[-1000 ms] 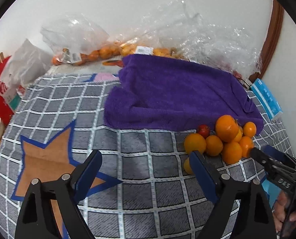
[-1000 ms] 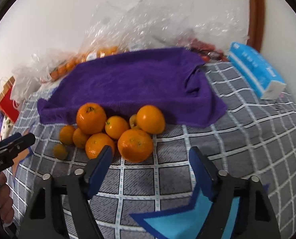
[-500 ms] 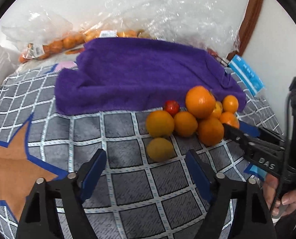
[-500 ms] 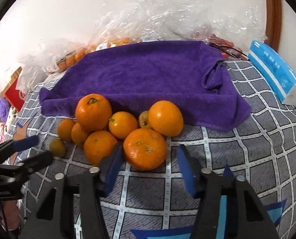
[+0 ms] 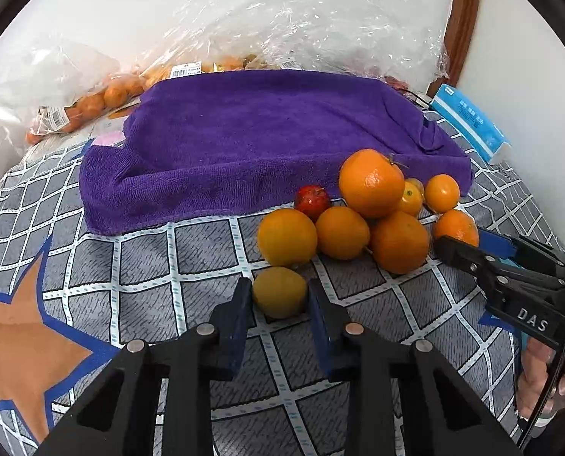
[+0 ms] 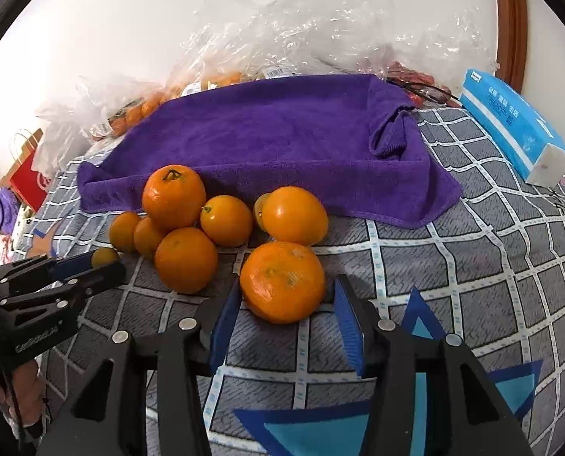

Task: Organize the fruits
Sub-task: 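Grasp the small yellow fruit with the left tool while the right tool grasps a large orange, then carry the yellow fruit with the left tool while the right tool carries the orange to the towel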

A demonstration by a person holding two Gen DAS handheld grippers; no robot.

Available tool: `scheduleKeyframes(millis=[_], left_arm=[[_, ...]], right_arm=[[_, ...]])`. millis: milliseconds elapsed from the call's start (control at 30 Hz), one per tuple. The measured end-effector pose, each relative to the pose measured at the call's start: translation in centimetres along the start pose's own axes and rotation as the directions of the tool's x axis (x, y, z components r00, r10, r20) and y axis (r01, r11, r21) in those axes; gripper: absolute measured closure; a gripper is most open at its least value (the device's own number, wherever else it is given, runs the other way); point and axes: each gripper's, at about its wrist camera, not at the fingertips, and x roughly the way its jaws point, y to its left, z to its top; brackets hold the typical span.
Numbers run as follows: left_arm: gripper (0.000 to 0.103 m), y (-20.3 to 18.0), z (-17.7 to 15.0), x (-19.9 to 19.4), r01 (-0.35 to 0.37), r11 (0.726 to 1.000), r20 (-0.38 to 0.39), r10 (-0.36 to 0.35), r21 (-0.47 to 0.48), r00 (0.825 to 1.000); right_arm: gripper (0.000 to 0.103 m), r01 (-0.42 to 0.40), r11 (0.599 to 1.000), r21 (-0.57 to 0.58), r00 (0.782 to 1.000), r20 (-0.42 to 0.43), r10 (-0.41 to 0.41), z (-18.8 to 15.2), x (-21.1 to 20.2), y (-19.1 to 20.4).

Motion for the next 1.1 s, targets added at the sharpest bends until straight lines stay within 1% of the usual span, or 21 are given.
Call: scheduleKeyframes(millis=[33, 100, 433, 600, 700, 767, 833, 900, 1000, 1100], left_arm=[[0.075, 0.0, 0.0, 0.0, 0.002, 1.000, 0.002, -0.002, 0.006, 1.000], [0.075, -0.1, 0.0, 0.1, 0.004, 1.000, 0.003, -0.004, 0.021, 1.000], [0.075, 0.2, -0.6, -0.2, 0.046, 0.999, 0.048, -0.047, 0.018, 0.998], [0.075, 0.9, -0.6, -0.3, 0.106, 0.994, 0.057, -0.104, -0.023, 0.993], [0.075, 1.4, -0.7, -0.4, 0.180, 0.983, 0.066, -0.177, -0.044, 0.982], [0.075, 1.5, -0.7, -0.6, 0.195, 0.979, 0.081, -0.191, -0.052, 0.978], [0.075, 1.6, -0.7, -0.9, 0.194, 0.979, 0.099, -0.187, -0.058, 0.977], [0.075, 1.6, -0.7, -1.2, 0.186, 0.981, 0.114, -0.179, -0.058, 0.977], [0.075, 1.5, -0.4, -1.7, 0.153, 0.987, 0.126, -0.146, -0.046, 0.981], [0.075, 1.6, 0.0, -2.4, 0.146, 0.988, 0.140, -0.137, -0.052, 0.981]], right_arm=[[0.054, -0.001, 1.000, 0.003, 1.000, 0.002, 0.001, 0.0, 0.0, 0.0], [0.059, -0.010, 1.000, -0.002, 1.000, 0.003, 0.010, -0.3, -0.2, -0.1], [0.059, 0.024, 1.000, -0.012, 1.000, 0.007, -0.024, -1.1, -0.7, 0.2], [0.059, 0.037, 0.999, -0.020, 0.999, 0.007, -0.037, -1.2, -0.6, 0.5], [0.060, 0.020, 1.000, -0.005, 1.000, 0.013, -0.020, -1.2, -0.7, 0.1], [0.060, 0.025, 1.000, 0.003, 0.999, 0.022, -0.025, -1.2, -0.9, 0.0], [0.060, 0.033, 0.999, 0.005, 0.999, 0.040, -0.034, -1.3, -1.4, -0.1], [0.060, 0.023, 1.000, 0.008, 0.998, 0.058, -0.024, -1.5, -2.0, -0.2], [0.060, 0.017, 1.000, 0.014, 0.999, 0.042, -0.017, -1.8, -2.4, -0.4], [0.060, 0.021, 1.000, 0.019, 0.998, 0.055, -0.022, -1.6, -3.3, -0.6]])
